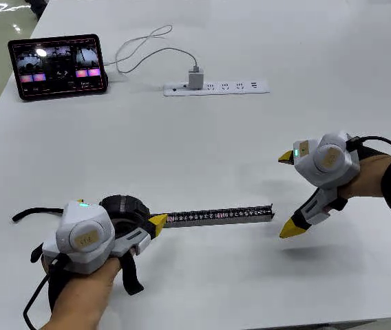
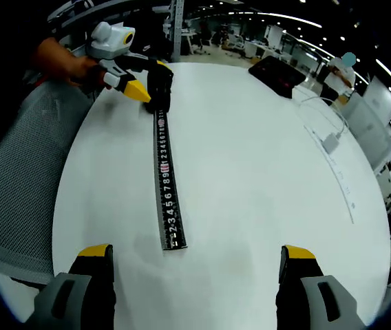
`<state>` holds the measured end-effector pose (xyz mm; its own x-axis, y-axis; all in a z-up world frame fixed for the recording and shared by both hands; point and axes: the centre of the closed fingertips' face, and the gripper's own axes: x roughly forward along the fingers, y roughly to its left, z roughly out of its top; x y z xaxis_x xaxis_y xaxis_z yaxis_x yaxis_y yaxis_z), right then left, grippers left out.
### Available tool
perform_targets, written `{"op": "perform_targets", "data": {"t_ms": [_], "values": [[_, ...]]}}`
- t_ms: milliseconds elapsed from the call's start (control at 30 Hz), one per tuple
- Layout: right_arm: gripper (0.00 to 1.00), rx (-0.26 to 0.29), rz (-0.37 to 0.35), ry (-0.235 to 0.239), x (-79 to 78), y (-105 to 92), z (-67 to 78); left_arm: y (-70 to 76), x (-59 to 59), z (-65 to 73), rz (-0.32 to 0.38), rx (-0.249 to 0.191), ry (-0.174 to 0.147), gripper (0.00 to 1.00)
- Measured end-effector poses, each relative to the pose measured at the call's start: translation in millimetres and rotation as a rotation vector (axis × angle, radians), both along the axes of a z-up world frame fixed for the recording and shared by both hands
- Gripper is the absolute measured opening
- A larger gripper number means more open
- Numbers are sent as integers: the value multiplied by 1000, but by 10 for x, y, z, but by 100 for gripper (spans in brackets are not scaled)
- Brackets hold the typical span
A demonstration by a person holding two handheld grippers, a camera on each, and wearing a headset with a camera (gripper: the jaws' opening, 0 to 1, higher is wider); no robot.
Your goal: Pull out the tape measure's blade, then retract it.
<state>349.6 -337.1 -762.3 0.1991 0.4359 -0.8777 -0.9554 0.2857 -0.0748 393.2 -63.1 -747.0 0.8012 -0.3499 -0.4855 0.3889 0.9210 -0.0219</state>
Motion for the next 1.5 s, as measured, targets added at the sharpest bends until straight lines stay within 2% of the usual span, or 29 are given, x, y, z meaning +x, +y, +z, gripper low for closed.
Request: {"op": "perform_targets", "data": {"t_ms": [267, 367, 400, 467, 500, 567, 700, 867, 1067, 1100, 1200, 1500], "values": [[99, 12, 43, 20, -18, 75, -117, -33, 6, -31, -12, 13, 4, 99], [98, 14, 43, 26, -20, 92, -135, -40, -21, -84, -29, 23, 32, 99], [95, 14, 45, 25, -22, 93, -134, -35, -24, -92, -30, 31, 35, 99], [91, 10, 46, 26, -16, 90, -140, -42, -29, -102, -33, 23, 43, 99], [93, 10, 39, 27, -4, 85, -147, -45, -29, -103, -32, 18, 44, 99], [93, 8, 45, 14, 25, 75, -156, -41, -24, -102, -31, 19, 42, 99], [87, 15, 53, 16, 34, 69, -173, -59, -12, -84, -34, 11, 34, 99], [76, 13, 79, 20, 17, 68, -187, -54, 21, -49, -11, -18, 29, 99], [59, 10, 83, 47, -27, 64, -209, -62, 42, -21, -12, -16, 18, 99], [52, 11, 67, 56, -31, 62, -218, -63, 44, -19, -12, -16, 19, 99], [43, 15, 75, 51, -34, 69, -214, -64, 41, -33, -14, -6, 20, 99], [29, 5, 108, 67, -84, 81, -256, -58, 57, -26, -9, -11, 18, 99]]}}
